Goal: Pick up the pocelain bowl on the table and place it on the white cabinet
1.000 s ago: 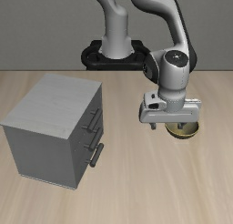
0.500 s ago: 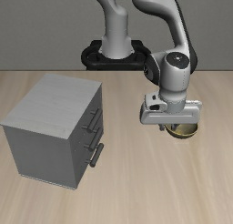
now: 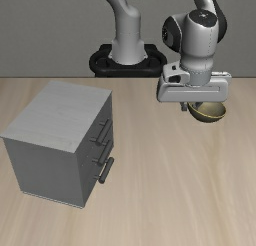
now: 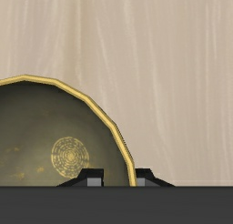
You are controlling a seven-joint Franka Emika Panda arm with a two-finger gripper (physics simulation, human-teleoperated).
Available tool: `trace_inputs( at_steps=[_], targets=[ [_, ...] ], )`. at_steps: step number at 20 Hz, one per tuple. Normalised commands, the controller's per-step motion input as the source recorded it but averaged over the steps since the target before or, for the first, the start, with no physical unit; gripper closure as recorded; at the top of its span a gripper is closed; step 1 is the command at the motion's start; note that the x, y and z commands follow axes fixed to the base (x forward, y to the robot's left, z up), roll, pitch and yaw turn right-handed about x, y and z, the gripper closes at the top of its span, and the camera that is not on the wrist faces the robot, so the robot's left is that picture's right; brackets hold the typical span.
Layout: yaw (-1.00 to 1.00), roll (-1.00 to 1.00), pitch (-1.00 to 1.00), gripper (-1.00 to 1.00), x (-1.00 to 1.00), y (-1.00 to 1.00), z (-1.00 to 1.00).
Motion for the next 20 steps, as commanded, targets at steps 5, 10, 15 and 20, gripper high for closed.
trace_inputs(
  at_steps=[5,10,15,20],
  targets=[
    [0.0,0.0,0.0,1.0,0.0,0.0,1.0],
    [0.0,0.0,0.0,1.0,0.0,0.0,1.0],
    [0.0,0.0,0.0,1.0,0.0,-0.4,0.6],
    [0.0,0.0,0.0,1.0,0.0,-1.0,0.0]
  ],
)
